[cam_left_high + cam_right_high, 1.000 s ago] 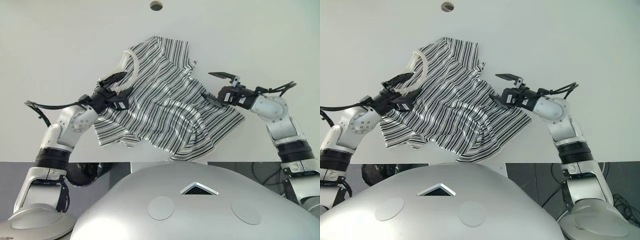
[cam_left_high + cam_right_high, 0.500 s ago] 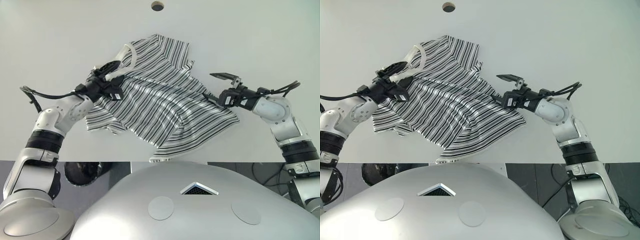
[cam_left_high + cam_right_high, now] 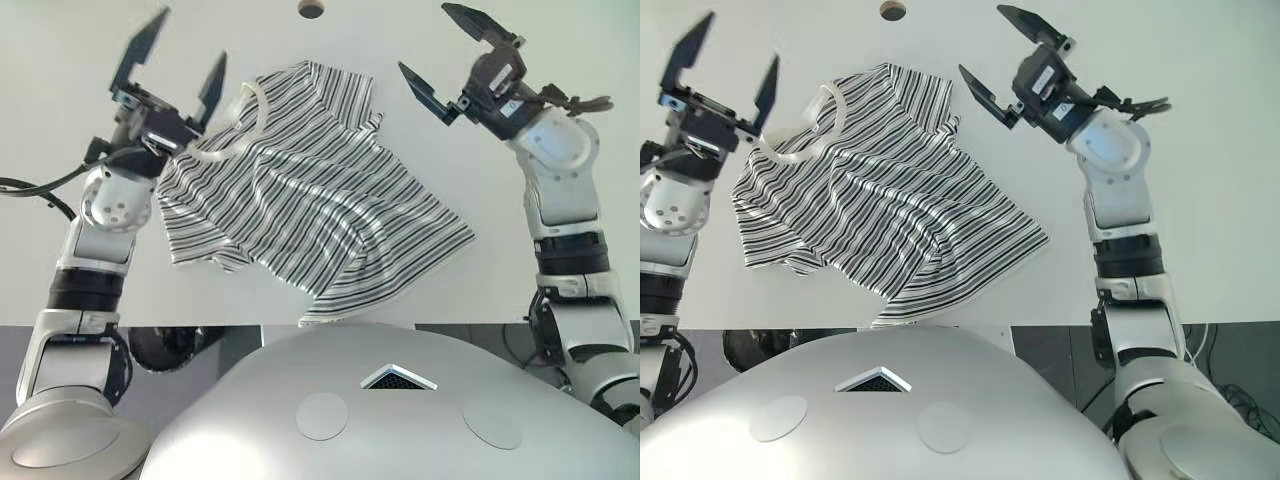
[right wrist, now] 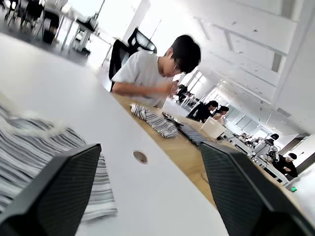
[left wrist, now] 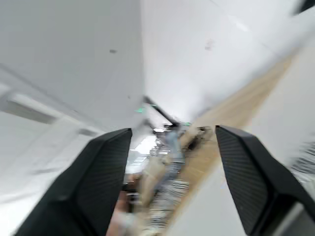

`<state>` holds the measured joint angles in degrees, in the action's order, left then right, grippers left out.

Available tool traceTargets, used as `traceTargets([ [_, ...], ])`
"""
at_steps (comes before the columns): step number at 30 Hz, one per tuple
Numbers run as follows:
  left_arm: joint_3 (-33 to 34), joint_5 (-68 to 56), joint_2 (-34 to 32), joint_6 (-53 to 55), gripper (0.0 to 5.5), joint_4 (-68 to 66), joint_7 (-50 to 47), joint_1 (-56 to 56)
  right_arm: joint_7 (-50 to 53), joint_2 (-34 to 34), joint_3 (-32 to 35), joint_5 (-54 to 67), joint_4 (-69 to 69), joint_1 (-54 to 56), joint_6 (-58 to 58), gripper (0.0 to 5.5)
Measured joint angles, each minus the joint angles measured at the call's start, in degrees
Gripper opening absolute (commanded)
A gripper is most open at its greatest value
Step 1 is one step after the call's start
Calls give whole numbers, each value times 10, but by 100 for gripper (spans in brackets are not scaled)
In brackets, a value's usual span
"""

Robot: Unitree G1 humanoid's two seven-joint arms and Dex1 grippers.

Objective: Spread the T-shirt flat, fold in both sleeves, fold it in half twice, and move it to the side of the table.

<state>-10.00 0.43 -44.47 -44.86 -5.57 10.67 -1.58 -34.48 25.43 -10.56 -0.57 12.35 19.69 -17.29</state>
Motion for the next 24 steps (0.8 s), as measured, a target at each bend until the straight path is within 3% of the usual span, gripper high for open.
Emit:
traceTargets([
  [3, -48, -57, -70, 22, 314, 15, 153, -80, 14, -29, -57, -86, 144, 82, -31, 377],
  [6, -53, -119, -148, 46, 314, 47, 266, -163, 33, -71, -104, -155, 301, 184, -70, 377],
  [9, -23, -259, -187, 78, 314, 112, 360, -212, 63, -120, -135, -202, 439, 273, -100, 377],
  [13, 52, -404, -194, 136, 314, 138, 454, -240, 96, -165, -163, -246, 548, 307, -112, 377],
  [16, 83, -390, -180, 160, 314, 118, 471, -243, 117, -183, -172, -267, 585, 328, -115, 377],
  [24, 72, -118, -146, 104, 314, -45, 458, -208, 162, -169, -178, -291, 633, 332, -94, 377],
])
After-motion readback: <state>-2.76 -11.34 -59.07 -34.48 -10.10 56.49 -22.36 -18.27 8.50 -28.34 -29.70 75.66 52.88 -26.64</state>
